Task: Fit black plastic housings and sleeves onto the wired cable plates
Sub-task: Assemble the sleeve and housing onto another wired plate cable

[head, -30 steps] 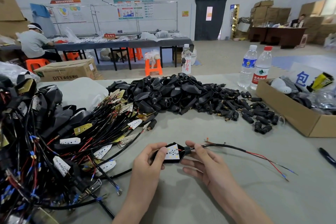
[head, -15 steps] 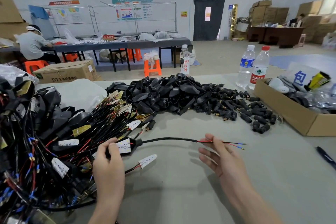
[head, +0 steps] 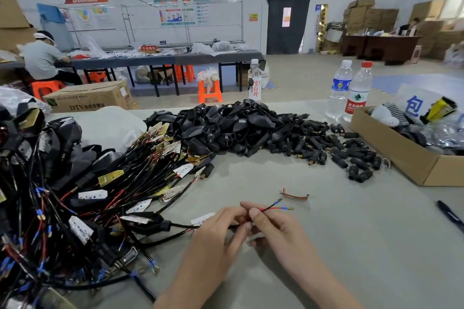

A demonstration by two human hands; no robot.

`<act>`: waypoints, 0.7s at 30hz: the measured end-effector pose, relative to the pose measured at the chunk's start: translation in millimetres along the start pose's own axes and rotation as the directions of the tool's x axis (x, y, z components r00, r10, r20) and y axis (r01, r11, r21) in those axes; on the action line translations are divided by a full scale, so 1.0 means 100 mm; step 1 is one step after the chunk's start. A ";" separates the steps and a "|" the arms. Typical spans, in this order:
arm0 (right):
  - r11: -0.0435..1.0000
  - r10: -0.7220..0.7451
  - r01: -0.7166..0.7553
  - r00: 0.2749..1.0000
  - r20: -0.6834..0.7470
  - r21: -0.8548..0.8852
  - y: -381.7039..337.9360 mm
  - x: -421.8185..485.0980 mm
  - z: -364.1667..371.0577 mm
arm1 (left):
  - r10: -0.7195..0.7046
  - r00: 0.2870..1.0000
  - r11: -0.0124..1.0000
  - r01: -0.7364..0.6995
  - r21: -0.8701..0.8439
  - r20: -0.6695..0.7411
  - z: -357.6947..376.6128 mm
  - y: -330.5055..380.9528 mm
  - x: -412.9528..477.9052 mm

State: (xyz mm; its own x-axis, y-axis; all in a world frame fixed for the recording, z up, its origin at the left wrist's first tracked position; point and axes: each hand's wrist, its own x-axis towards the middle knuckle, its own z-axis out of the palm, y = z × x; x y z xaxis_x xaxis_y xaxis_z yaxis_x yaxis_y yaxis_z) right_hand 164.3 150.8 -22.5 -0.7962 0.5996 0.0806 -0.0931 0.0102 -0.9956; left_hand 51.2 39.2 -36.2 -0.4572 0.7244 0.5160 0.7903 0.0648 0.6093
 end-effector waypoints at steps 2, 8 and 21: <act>0.997 -0.044 0.045 0.999 0.012 -0.064 -0.02 -0.03 0.02 | -0.015 1.000 1.000 0.015 -0.009 -0.026 -0.01 0.00 0.00; 0.909 -0.150 0.135 0.989 -0.008 -0.395 -0.03 -0.04 0.01 | -0.346 0.936 0.865 0.292 -0.409 -0.062 -0.08 0.00 0.06; 0.751 -0.151 0.083 0.987 -0.047 -0.655 -0.22 0.83 0.27 | -0.576 0.814 0.550 0.316 -0.773 -0.077 -0.23 -0.02 0.17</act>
State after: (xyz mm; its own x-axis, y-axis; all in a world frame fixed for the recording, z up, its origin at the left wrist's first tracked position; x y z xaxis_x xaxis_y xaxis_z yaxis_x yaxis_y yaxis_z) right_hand 83.4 178.6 7.5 -0.7440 0.6283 0.2273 0.2557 0.5819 -0.7720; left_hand 32.8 35.3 -15.0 -0.8587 0.4994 0.1153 -0.0255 -0.2663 0.9635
